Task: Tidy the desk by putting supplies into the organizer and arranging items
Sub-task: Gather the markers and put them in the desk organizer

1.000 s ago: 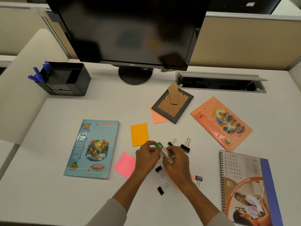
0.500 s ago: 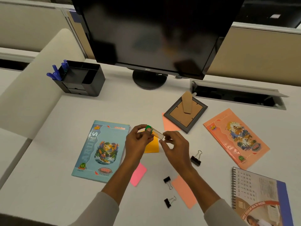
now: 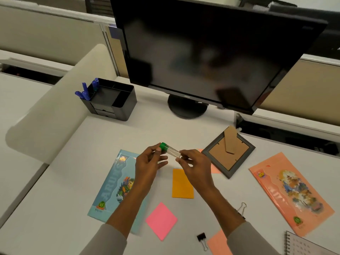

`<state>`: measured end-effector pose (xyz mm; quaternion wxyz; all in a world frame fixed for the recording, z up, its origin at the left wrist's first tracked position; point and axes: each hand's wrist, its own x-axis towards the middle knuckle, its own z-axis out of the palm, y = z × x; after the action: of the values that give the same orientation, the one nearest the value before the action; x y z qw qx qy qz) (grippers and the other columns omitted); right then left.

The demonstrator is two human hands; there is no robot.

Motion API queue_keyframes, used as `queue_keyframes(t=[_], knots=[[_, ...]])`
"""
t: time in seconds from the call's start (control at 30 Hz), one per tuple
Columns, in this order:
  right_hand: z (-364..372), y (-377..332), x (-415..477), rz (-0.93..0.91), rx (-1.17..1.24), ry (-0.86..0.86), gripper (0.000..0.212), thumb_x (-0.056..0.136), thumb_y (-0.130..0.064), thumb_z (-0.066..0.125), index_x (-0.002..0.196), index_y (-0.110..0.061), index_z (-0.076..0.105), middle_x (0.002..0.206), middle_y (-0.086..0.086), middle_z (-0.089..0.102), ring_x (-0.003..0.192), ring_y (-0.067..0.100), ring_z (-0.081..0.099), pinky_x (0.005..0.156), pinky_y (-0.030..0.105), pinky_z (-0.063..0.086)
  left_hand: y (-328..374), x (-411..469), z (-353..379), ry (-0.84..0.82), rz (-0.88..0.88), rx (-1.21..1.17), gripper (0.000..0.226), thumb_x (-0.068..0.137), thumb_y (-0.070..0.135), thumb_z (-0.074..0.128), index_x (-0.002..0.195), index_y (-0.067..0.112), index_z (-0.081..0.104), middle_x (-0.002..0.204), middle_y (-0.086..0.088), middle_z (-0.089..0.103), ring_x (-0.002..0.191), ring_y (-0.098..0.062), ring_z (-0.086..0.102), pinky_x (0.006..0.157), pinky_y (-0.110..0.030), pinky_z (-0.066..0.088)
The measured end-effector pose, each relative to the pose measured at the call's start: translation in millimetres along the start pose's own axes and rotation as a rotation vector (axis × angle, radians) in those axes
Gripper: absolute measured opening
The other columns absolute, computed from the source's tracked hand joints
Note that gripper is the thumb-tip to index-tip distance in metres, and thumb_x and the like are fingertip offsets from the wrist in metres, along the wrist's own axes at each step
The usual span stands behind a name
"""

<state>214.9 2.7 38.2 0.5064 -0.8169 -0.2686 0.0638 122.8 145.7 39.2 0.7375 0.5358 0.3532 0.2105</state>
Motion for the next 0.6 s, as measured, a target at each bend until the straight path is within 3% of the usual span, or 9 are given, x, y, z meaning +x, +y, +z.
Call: queue_keyframes(t=[0.2, 0.33, 0.47, 0.6], knots=[[25, -4, 32, 0.028, 0.048, -0.009, 0.021, 0.082, -0.016, 0.080, 0.103, -0.015, 0.077, 0.094, -0.005, 0.073, 0.085, 0.005, 0.069, 0.074, 0.021, 0.058, -4, 46, -34, 0.118, 0.149, 0.342, 0.027, 0.102, 0.027, 0.056, 0.126, 0.024, 0.067, 0.118, 0.000, 0.072, 0.102, -0.011, 0.068, 0.087, -0.031, 0.059], [41, -7, 54, 0.038, 0.068, -0.005, 0.024, 0.080, -0.014, 0.081, 0.103, -0.012, 0.077, 0.093, -0.003, 0.074, 0.083, 0.006, 0.069, 0.075, 0.020, 0.058, -5, 80, -75, 0.243, 0.293, 0.721, 0.032, 0.101, 0.030, 0.057, 0.126, 0.014, 0.067, 0.126, -0.006, 0.068, 0.115, -0.023, 0.062, 0.102, -0.034, 0.046], [58, -15, 77, -0.003, 0.057, -0.020, 0.026, 0.081, -0.016, 0.081, 0.106, -0.012, 0.076, 0.095, -0.002, 0.074, 0.083, 0.007, 0.069, 0.075, 0.017, 0.056, -17, 111, -124, 0.282, 0.257, 0.855, 0.037, 0.102, 0.028, 0.054, 0.134, 0.011, 0.059, 0.138, -0.010, 0.060, 0.131, -0.028, 0.052, 0.112, -0.035, 0.035], [78, -30, 101, -0.026, 0.057, -0.035, 0.026, 0.081, -0.017, 0.081, 0.106, -0.011, 0.076, 0.096, 0.000, 0.075, 0.083, 0.009, 0.070, 0.077, 0.020, 0.058, -26, 124, -154, 0.234, 0.260, 1.022, 0.042, 0.105, 0.033, 0.043, 0.143, 0.018, 0.052, 0.151, -0.003, 0.048, 0.145, -0.021, 0.036, 0.117, -0.039, 0.029]])
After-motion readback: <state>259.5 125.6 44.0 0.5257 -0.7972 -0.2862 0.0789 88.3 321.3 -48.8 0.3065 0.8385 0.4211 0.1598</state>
